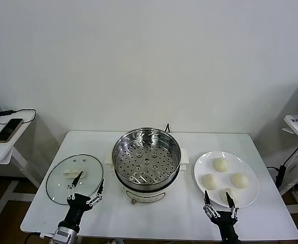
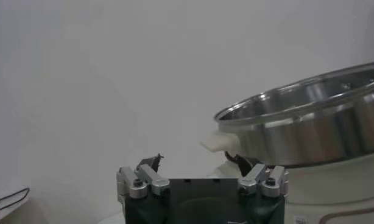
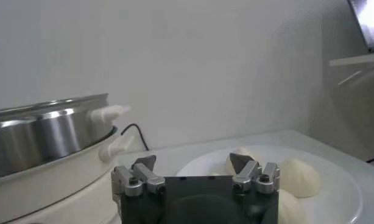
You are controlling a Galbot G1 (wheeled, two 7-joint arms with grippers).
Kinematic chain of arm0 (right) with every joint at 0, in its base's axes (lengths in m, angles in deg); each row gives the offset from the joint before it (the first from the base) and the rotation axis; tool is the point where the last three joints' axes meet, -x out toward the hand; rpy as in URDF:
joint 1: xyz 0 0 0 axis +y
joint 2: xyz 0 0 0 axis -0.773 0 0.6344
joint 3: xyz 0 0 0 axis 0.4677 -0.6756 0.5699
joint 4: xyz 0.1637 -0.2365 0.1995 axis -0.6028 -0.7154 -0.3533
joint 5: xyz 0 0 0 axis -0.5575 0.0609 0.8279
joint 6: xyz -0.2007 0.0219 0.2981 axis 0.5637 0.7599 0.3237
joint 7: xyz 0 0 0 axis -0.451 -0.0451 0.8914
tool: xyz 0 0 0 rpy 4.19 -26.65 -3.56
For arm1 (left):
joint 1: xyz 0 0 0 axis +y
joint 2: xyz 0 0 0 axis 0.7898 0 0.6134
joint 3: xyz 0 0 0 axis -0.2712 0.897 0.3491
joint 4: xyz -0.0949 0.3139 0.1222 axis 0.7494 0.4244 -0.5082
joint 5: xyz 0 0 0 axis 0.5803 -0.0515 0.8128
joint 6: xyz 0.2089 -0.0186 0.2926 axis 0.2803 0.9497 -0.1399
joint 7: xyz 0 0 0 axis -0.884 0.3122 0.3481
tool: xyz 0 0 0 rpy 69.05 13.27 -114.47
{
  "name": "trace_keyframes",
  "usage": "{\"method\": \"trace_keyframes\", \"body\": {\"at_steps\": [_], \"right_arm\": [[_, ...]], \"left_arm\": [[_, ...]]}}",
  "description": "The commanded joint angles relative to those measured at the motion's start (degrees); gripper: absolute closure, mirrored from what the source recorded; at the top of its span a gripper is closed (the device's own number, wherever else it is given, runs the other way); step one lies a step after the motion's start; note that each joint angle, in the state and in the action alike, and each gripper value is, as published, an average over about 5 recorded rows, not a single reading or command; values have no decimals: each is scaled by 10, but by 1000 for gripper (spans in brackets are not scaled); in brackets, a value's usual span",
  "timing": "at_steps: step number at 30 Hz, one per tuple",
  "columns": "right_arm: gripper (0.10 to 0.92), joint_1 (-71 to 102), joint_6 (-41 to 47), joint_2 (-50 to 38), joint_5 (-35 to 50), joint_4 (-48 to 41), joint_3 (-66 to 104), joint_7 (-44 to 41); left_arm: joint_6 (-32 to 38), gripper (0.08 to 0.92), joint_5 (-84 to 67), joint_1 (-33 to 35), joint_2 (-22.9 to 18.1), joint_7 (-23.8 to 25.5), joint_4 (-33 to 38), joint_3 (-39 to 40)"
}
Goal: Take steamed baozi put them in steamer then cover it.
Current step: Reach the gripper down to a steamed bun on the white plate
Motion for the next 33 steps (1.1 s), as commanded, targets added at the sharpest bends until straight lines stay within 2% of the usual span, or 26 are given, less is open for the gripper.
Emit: {"method": "trace_keyframes", "body": {"at_steps": [1, 4, 8, 11, 14, 20, 26, 33], "right_arm": [[203, -87, 67, -44, 19, -9, 16, 31], [203, -167, 82, -81, 50, -46, -3, 41], [203, -310, 94, -130, 101, -142, -67, 44], [203, -422, 95, -162, 143, -232, -129, 3], [203, -513, 104, -197, 168, -321, -185, -107], [203, -633, 159, -265, 152, -427, -302, -420], [203, -756, 167, -293, 55, -496, -413, -671], [203, -877, 143, -275, -114, -556, -521, -880]], "left_arm": [[-1, 177, 1, 5, -3, -1, 19, 3], [0, 177, 1, 7, -5, -2, 28, 3], [-3, 177, -6, 11, -8, -3, 46, 1], [-4, 177, -10, 14, -9, -4, 58, 1], [-5, 177, -11, 15, -9, -5, 64, 2], [-9, 177, -9, 17, -8, -6, 65, 6], [-11, 177, -8, 16, -8, -5, 68, 9], [-11, 177, -7, 15, -8, -5, 68, 5]]}}
